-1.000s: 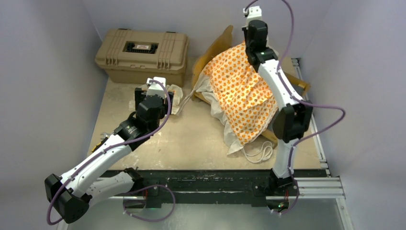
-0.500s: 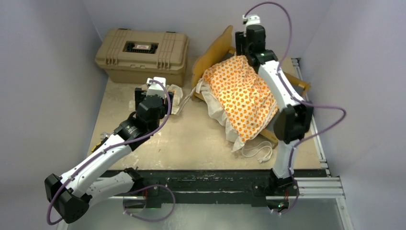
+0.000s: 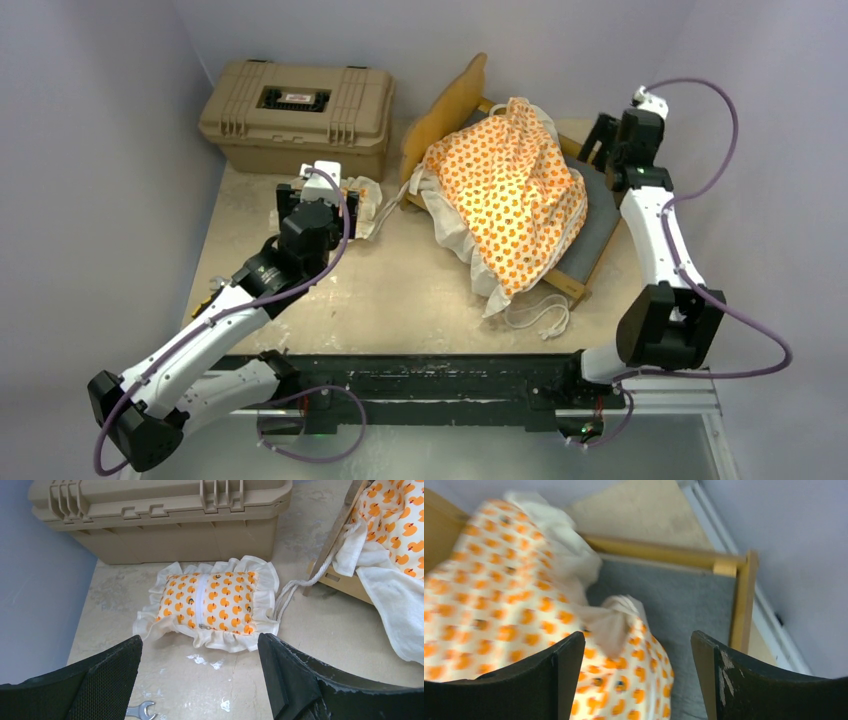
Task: Set up the pet bed
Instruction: Adjust the mattress on the bed frame.
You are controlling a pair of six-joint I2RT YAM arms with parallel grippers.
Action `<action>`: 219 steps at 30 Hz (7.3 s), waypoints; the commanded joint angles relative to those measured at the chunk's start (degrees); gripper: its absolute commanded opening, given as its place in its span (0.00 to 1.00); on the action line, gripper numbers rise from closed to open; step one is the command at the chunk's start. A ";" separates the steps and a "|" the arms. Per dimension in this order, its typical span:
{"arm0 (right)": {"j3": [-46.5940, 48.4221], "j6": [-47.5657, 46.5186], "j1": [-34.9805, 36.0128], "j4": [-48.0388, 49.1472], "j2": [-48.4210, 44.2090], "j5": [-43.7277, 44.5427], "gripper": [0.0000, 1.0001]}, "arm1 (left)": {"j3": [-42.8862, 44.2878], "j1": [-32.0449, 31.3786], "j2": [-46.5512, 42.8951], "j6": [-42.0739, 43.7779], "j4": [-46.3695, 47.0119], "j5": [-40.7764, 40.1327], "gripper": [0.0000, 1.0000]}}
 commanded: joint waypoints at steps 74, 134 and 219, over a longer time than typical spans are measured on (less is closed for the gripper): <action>16.85 -9.51 -10.11 12.73 27.41 21.93 0.12 | -0.74 -0.02 -1.98 -0.59 1.83 1.42 0.86; 26.34 -9.33 19.48 14.87 34.46 -25.50 0.00 | -0.79 0.00 3.16 -0.52 1.97 2.25 0.86; -25.53 13.44 12.11 8.45 -8.25 3.22 0.99 | 4.06 8.14 36.78 -12.55 30.21 33.40 0.00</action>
